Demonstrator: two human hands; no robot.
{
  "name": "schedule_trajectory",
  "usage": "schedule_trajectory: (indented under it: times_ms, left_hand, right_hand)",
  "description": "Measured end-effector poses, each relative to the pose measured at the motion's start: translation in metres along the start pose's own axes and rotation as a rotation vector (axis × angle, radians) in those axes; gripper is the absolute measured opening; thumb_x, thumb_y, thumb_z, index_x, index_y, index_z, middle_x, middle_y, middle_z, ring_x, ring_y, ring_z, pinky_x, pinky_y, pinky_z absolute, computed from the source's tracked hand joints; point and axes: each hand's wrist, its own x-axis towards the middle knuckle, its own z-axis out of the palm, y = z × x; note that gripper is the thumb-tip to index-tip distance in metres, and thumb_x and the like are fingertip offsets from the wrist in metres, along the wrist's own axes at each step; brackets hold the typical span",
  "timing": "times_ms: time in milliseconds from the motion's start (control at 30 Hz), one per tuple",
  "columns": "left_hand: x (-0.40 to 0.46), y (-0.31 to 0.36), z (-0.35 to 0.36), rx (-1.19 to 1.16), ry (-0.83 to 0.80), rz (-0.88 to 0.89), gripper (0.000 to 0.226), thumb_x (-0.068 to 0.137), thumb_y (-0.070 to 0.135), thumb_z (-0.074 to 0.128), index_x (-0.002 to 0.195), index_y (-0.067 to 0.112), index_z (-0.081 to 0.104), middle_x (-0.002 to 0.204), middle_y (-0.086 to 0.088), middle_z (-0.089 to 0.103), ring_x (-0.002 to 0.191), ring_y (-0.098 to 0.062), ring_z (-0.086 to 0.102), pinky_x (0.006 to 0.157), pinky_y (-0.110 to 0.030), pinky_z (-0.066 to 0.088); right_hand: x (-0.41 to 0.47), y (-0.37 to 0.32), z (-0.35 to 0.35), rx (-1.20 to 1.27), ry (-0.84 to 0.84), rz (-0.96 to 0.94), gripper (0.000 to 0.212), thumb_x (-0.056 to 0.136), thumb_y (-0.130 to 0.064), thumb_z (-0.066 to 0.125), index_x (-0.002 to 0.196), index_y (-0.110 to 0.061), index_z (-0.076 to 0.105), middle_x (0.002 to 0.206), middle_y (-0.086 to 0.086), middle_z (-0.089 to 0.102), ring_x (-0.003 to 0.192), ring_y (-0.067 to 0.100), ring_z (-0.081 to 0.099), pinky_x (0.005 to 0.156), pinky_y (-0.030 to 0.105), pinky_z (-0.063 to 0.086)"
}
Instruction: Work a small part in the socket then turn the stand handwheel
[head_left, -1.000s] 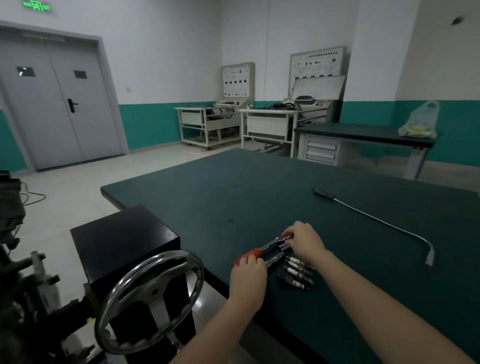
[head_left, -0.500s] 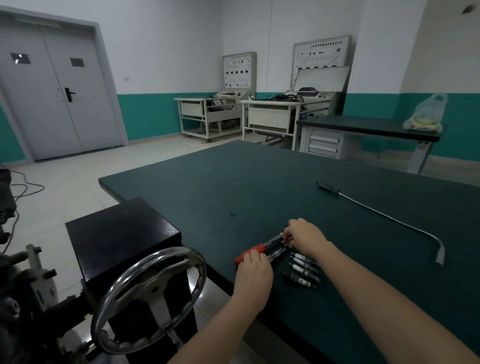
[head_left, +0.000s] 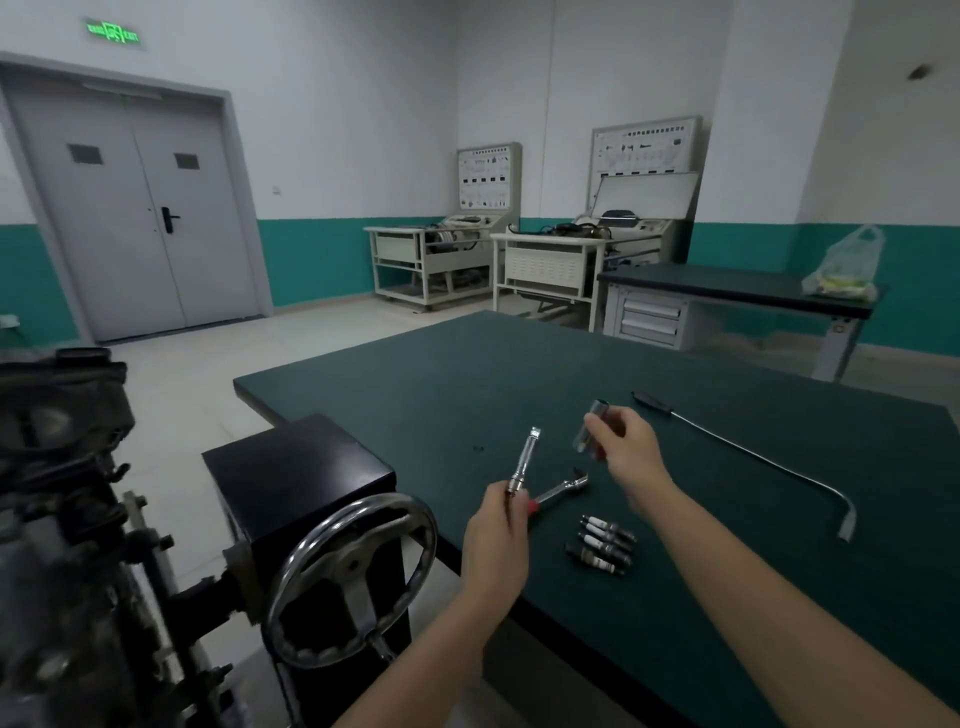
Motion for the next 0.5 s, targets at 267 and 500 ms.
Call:
schedule_trajectory:
  times_ms: [267,500]
  left_hand:
    - [-0.075,0.066,-0.166,-0.728,0.104,-0.028,0.03,0.104,0.025,0.038,0.085,0.007,0.054,0.048,0.008,0.032,0.038,-0.004,0.025,0.034,-0.016,0.021]
    - [-0.149,0.052,-0.335,-0.628,0.339,-0.027,0.03,0.102,0.014,0.032,0.081,0.009,0.052,0.047,0.004,0.035,0.036,-0.008,0.026,0.036,-0.017,0.023]
  right_hand:
    - [-0.152,-0.127,0.067,0.706,-0.414,0.01,0.018,0.099,-0.012,0.046,0.089,-0.004,0.059,0.085,0.011,0.074,0.059,0.009,0.064,0.054,0.02,0.052]
    - [-0.263,-0.207,0.198,0.927,-0.723,0.198,0.017,0.1,-0.005,0.04,0.089,-0.002,0.053,0.069,0.011,0.071,0.043,0.012,0.056,0.044,0.021,0.05]
